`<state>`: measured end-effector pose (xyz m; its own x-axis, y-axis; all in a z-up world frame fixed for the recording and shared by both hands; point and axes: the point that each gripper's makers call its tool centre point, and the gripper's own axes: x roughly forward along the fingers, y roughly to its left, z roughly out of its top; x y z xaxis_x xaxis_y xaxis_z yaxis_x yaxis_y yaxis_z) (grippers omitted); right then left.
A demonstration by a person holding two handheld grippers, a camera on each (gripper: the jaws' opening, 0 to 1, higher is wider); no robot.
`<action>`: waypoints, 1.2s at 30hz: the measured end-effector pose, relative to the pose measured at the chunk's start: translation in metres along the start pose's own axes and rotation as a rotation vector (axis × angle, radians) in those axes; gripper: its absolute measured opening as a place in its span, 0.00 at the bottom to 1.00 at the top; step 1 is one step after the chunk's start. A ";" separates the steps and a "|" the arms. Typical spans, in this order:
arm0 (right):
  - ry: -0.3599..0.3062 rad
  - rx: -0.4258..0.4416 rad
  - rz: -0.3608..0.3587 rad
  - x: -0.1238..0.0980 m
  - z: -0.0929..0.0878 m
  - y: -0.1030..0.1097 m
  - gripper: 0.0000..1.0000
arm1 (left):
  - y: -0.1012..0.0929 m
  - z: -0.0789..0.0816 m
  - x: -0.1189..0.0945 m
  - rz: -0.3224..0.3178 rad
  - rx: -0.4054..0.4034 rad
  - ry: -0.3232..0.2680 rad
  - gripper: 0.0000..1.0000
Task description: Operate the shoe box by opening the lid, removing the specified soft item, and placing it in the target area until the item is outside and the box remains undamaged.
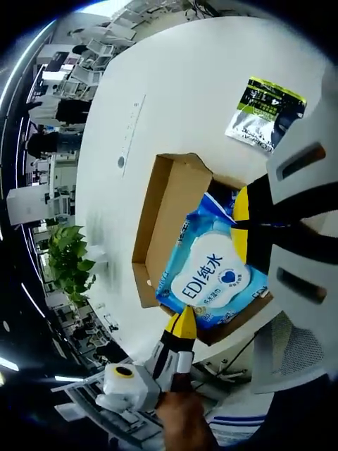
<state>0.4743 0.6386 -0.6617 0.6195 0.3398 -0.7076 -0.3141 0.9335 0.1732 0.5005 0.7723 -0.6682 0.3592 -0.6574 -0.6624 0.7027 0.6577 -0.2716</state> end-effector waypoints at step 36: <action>-0.058 0.057 -0.068 -0.054 0.008 -0.046 0.00 | -0.060 0.046 0.008 -0.107 0.079 -0.026 0.00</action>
<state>0.4611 0.5785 -0.6257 0.6788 0.2803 -0.6787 -0.2300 0.9589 0.1659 0.4892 0.7105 -0.6254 0.2950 -0.7321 -0.6140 0.7838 0.5529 -0.2828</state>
